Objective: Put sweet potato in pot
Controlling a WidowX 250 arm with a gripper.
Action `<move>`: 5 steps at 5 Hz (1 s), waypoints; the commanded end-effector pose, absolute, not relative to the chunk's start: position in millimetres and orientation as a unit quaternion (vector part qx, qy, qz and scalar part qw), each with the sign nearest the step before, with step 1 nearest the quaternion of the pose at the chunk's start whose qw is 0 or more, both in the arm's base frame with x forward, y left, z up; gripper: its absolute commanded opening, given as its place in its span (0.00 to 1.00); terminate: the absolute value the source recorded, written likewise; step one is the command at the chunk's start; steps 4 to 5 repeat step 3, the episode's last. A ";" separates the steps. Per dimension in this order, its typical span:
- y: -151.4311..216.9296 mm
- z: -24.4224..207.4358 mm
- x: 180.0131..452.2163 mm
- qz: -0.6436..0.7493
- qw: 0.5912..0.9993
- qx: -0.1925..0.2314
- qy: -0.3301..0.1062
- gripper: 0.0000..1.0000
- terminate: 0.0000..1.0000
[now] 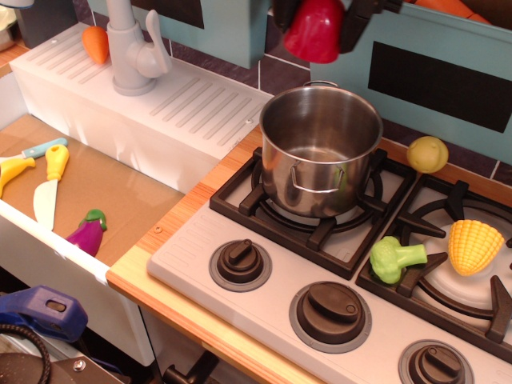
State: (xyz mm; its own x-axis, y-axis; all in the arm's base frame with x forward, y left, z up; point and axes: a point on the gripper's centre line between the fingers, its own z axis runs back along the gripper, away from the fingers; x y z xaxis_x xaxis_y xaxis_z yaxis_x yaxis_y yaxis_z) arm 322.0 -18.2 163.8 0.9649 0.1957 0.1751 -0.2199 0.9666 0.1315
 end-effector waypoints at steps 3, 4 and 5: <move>-24.3 166.6 321.1 0.111 0.987 0.061 -0.098 1.00 1.00; -24.3 166.6 321.1 0.111 0.987 0.061 -0.098 1.00 1.00; -24.3 166.6 321.1 0.111 0.987 0.061 -0.098 1.00 1.00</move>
